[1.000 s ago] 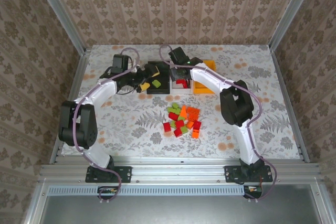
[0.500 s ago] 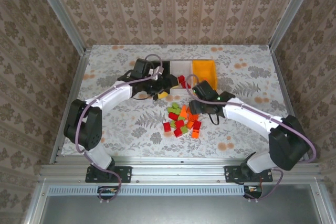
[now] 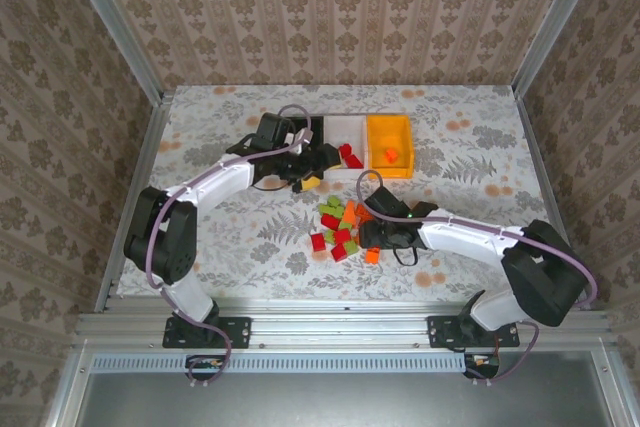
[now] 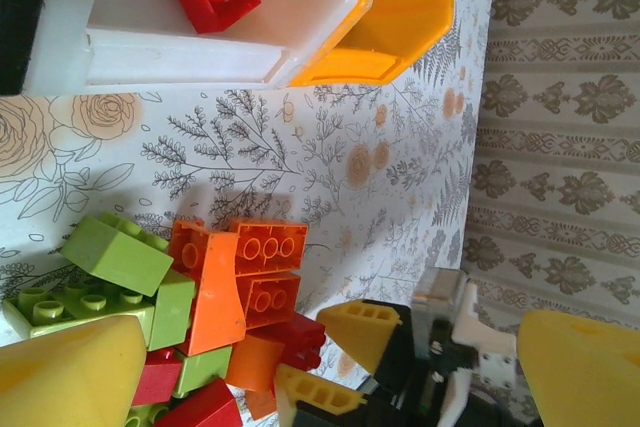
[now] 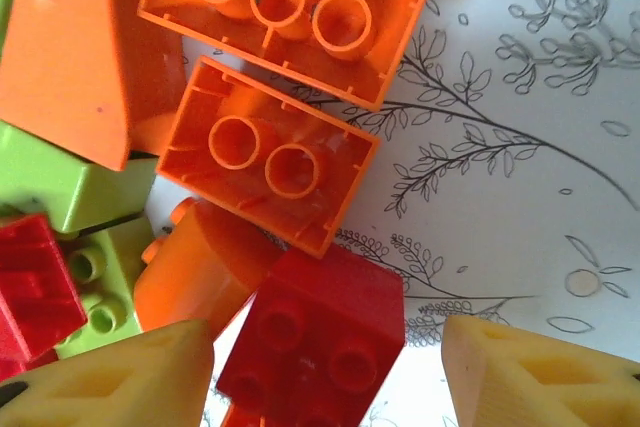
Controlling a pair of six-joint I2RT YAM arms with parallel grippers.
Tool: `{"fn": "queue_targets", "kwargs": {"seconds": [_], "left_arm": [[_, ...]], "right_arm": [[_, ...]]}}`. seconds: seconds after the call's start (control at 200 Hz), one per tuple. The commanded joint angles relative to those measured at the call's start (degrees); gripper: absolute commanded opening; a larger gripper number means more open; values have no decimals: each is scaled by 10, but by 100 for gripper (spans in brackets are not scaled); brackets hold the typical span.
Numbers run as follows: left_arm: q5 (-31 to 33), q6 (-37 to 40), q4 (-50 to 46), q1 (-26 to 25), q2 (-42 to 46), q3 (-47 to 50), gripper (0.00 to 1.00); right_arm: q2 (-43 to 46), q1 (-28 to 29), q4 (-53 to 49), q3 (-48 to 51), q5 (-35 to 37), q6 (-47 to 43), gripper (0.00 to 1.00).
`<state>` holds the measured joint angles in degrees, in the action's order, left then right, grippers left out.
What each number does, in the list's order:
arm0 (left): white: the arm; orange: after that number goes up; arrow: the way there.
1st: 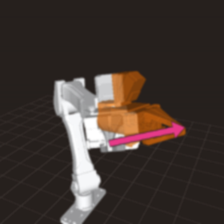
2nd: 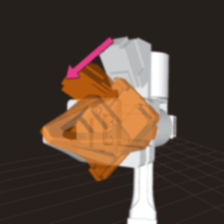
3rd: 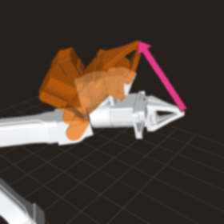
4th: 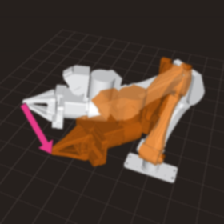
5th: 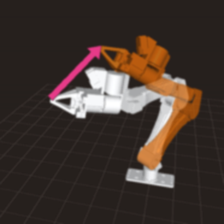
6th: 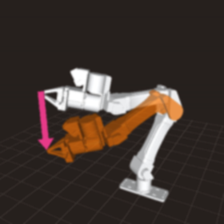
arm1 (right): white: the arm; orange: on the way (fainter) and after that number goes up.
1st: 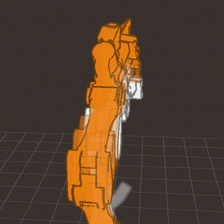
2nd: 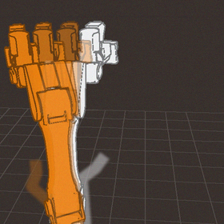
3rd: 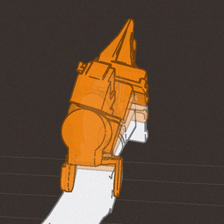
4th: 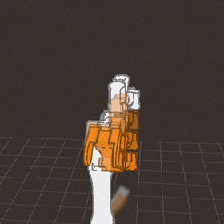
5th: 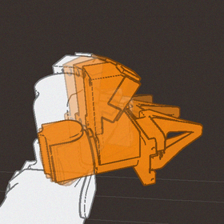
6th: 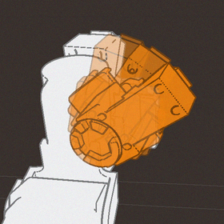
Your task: Sort the legos into containers by color
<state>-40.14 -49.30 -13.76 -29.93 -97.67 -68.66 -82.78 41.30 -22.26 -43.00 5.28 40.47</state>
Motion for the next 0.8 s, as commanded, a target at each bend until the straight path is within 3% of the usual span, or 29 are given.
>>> {"fn": "queue_targets", "kwargs": {"seconds": [0.0, 0.3, 0.585, 0.795], "left_arm": [[-7, 5, -8, -3, 7, -12, 97], [-3, 11, -14, -3, 8, -15, 97], [-2, 13, -17, -2, 5, -17, 97], [-2, 14, -18, -1, 5, -18, 97]], "right_arm": [[-20, 1, 32, 10, 12, 18, 61], [-1, -4, 15, 31, 50, 8, 50], [52, -5, 14, 47, 30, -11, 51], [17, -13, 7, 36, 53, -40, 47]]}}
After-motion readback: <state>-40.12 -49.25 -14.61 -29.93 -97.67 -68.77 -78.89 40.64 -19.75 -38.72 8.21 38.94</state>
